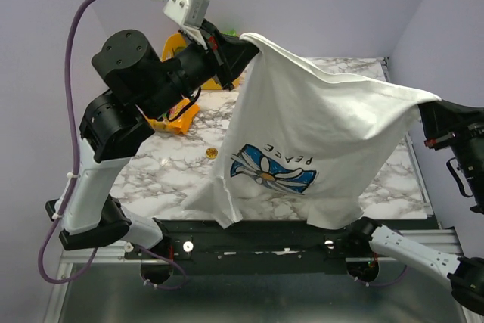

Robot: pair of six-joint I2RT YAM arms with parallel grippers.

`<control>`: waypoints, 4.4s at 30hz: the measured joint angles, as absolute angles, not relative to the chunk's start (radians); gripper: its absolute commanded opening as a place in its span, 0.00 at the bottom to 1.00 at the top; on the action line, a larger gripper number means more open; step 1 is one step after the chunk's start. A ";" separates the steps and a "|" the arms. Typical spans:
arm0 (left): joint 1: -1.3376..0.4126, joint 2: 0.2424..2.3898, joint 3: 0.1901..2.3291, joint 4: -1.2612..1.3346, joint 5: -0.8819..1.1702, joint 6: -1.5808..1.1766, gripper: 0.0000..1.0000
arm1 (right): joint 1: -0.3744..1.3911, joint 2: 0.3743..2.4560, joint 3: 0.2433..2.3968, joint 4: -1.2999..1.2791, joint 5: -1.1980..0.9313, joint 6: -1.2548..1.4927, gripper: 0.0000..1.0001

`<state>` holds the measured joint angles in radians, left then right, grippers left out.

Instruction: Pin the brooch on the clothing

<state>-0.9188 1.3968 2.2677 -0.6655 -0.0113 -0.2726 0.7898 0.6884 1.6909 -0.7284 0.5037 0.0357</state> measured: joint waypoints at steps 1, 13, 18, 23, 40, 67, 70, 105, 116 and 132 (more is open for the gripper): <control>-0.919 1.411 2.283 -0.668 -0.011 -0.272 0.00 | 0.790 0.699 1.692 -0.729 0.516 0.033 0.01; -0.908 1.707 2.506 -0.659 -0.076 -0.223 0.00 | 0.790 0.842 1.630 -0.556 0.655 -0.119 0.00; -0.865 1.801 2.591 -0.559 -0.123 -0.201 0.00 | 0.749 0.959 1.590 -0.310 0.688 -0.311 0.00; -0.799 1.864 2.591 -0.421 -0.191 -0.155 0.00 | 0.535 1.129 1.619 -0.196 0.600 -0.384 0.00; -0.764 1.782 2.412 -0.166 -0.297 0.010 0.00 | 0.371 1.179 1.810 -0.179 0.428 -0.385 0.01; -0.938 1.621 2.407 -0.366 -0.298 0.116 0.00 | 0.369 0.917 1.786 -0.369 0.201 -0.265 0.00; -0.910 1.688 2.405 -0.371 -0.302 0.125 0.00 | 0.369 0.972 1.773 -0.368 0.206 -0.285 0.00; -0.800 1.555 1.639 0.051 -0.354 0.092 0.00 | 0.175 0.916 1.145 -0.241 0.167 -0.172 0.00; -0.976 1.076 0.886 -0.002 -0.511 -0.181 0.00 | 0.175 0.442 0.778 -0.534 0.193 0.230 0.00; -1.207 1.077 0.800 -0.273 -0.580 -0.499 0.00 | 0.175 0.502 0.774 -0.894 0.081 0.509 0.05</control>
<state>-1.2072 1.0767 0.8001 -0.2729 -0.5804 -0.4988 0.1745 0.5022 0.7742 -0.8936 0.0807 0.5095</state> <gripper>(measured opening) 0.017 0.037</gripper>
